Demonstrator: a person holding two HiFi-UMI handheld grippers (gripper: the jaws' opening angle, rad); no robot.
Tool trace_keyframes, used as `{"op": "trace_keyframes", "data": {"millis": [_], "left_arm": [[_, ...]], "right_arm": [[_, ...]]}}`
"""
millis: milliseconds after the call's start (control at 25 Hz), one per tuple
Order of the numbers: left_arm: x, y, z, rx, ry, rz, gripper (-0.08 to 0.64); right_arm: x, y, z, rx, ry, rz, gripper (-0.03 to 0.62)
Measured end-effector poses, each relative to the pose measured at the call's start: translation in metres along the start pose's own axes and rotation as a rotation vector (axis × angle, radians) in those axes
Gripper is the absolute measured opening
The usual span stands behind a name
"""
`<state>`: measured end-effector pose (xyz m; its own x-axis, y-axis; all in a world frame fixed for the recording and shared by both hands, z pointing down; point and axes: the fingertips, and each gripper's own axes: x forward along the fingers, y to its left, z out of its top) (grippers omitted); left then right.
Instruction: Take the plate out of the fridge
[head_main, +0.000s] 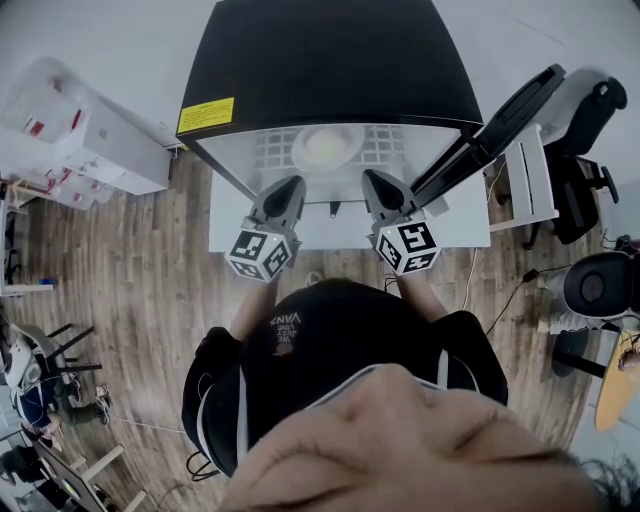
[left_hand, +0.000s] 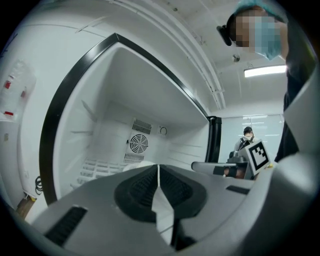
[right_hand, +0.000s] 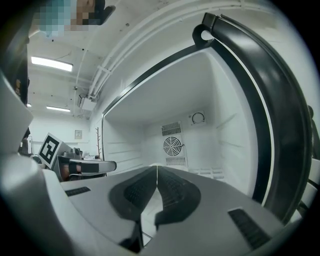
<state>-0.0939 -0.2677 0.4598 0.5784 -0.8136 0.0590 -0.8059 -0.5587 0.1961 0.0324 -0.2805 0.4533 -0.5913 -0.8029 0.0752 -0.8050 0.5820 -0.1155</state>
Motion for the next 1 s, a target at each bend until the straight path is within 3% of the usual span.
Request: {"op": "trace_keyframes", "data": {"millis": [520, 1000], "left_arm": [[0.012, 0.006, -0.012, -0.088, 0.047, -0.030, 0.020], [0.019, 0.011, -0.031, -0.238, 0.124, -0.037, 0.020]], "right_arm": [[0.009, -0.005, -0.006, 0.007, 0.024, -0.011, 0.012], [0.012, -0.008, -0.010, 0.013, 0.028, -0.020, 0.012]]}}
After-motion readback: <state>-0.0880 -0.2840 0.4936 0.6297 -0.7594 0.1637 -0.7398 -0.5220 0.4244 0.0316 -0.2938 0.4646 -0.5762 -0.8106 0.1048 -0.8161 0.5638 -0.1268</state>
